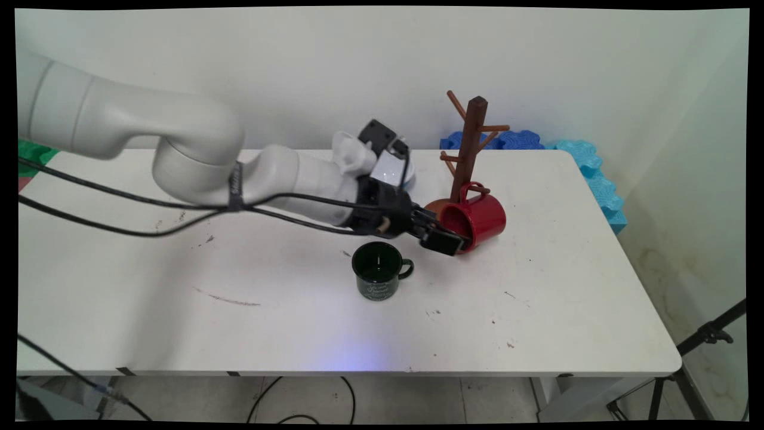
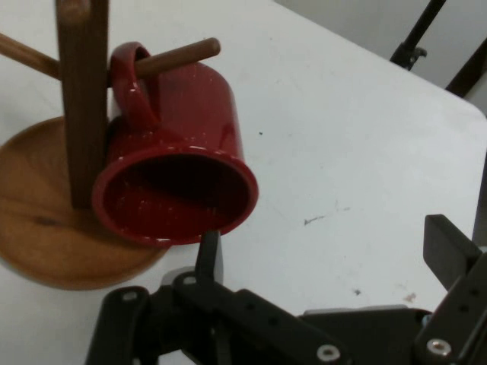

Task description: Pick up the red mug from the rack

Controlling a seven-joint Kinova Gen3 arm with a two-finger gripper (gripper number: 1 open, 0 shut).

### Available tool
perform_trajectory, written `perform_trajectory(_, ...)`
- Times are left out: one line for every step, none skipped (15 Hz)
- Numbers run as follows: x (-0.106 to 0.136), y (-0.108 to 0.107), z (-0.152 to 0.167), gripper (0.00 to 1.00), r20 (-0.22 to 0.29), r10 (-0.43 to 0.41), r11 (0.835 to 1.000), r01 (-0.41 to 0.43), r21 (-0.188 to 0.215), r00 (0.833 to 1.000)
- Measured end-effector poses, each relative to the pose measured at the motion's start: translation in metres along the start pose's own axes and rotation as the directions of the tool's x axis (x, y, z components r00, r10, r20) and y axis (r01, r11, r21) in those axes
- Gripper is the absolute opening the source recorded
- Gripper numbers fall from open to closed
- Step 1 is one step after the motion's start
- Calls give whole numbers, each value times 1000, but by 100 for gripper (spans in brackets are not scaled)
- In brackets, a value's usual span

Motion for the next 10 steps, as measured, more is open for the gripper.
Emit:
perform_trajectory(-2,4,3,100,-5,-15,1000,15,2,1000)
perform_trajectory(-3,6,5,100,-9,-25,1000,25,4,1000)
perform_trajectory(-4,9,8,100,-22,-45,999,45,4,999)
perform_trajectory(-6,12,11,100,-36,-58,998,58,2,998)
perform_trajectory(-7,14,13,100,-51,-71,997,71,0,996)
perform_trajectory(-9,16,15,100,-60,-79,997,79,-1,995)
perform_trajectory(-11,18,17,100,-71,-87,996,87,-3,994)
perform_trajectory(-13,21,18,100,-81,-92,996,92,-7,992)
perform_trajectory(-15,23,19,100,-93,-98,995,97,-13,991)
perform_trajectory(-17,26,21,100,-104,-104,995,102,-18,989)
